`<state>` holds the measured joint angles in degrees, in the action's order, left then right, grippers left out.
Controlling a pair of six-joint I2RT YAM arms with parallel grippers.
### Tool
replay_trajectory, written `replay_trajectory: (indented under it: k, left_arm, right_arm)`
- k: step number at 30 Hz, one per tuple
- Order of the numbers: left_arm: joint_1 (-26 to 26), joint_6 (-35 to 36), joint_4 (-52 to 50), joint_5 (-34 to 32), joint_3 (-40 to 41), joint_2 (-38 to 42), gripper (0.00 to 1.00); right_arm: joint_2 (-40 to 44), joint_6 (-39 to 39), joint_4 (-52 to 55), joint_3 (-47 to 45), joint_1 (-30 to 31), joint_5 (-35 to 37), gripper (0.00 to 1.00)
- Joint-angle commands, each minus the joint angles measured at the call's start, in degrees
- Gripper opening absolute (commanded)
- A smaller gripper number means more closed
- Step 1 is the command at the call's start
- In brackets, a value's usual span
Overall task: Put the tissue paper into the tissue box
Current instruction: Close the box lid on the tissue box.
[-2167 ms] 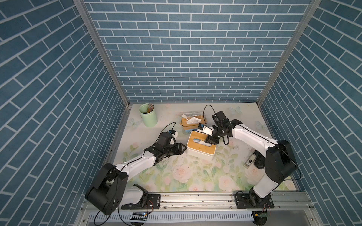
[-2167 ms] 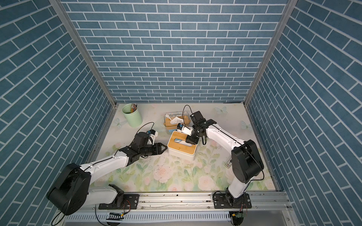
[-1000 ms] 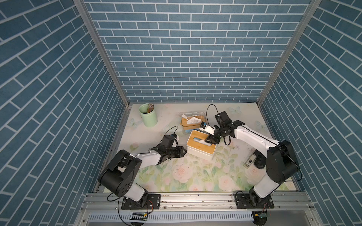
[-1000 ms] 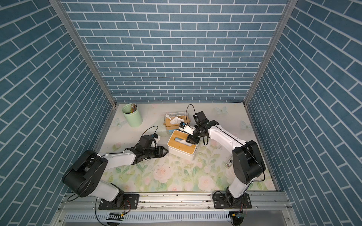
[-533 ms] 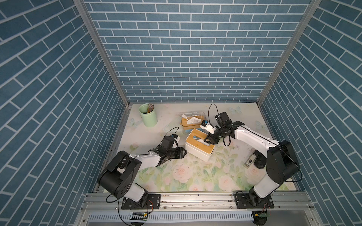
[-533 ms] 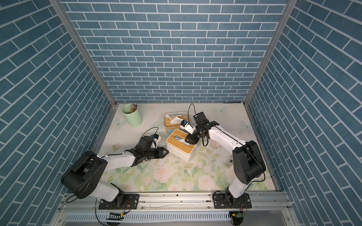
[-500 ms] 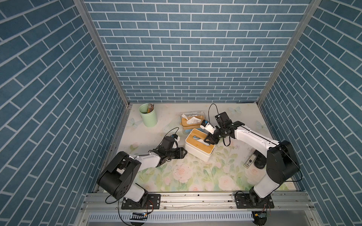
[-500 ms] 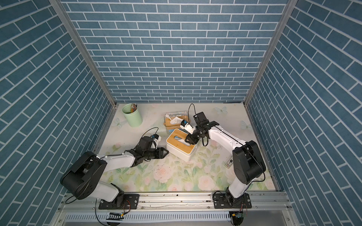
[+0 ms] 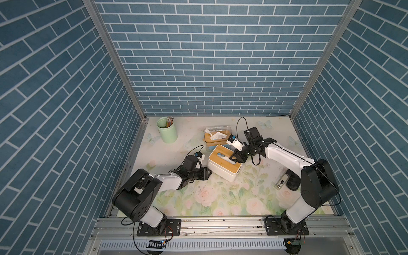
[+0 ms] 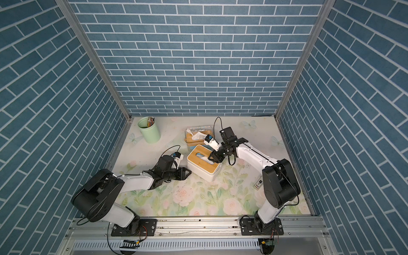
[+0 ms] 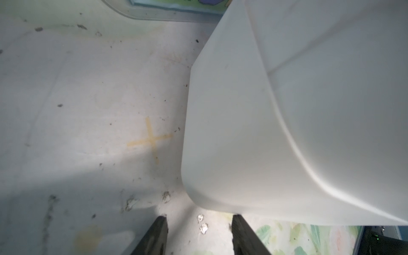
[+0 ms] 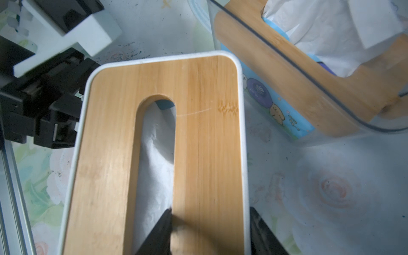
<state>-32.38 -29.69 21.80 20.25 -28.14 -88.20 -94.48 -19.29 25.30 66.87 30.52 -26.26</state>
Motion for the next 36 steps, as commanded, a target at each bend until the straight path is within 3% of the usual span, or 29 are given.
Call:
replay_trajectory:
  k: [1,7,10,14,19,23,30,36]
  left_arm:
    - [-0.08,0.07,5.18,-4.69,0.76,-2.78,0.51]
    - [-0.07,0.14,5.35,-5.91,2.57,-3.47,0.51]
    - [-0.21,0.17,4.13,-6.87,3.5,-2.58,0.51]
    - [-0.26,0.44,-0.63,-8.77,3.8,0.83,0.51]
    - [-0.4,0.52,-9.89,-13.05,2.45,6.5,0.53]
    - [-0.58,0.71,-15.06,-12.9,1.03,11.55,0.52]
    - [-0.53,0.83,-17.22,-12.99,-0.95,20.79,0.41]
    - [-0.55,2.29,-12.0,-7.41,-3.8,23.0,0.46]
  right_arm:
    - [2.21,1.81,3.44,-1.22,1.48,-14.19,0.01]
    - [1.1,6.29,2.33,-1.29,1.41,-12.27,0.0]
    - [1.43,8.8,1.68,-0.81,2.25,-4.92,0.0]
    - [3.82,6.47,1.32,-0.56,7.1,10.38,0.02]
    - [5.33,3.74,2.7,1.01,11.23,20.46,0.02]
    - [5.44,1.76,3.27,1.2,14.3,26.82,0.02]
    - [8.69,-1.85,-3.88,-3.56,15.71,27.62,0.01]
    - [11.58,-5.01,-11.31,-7.56,15.66,24.8,0.0]
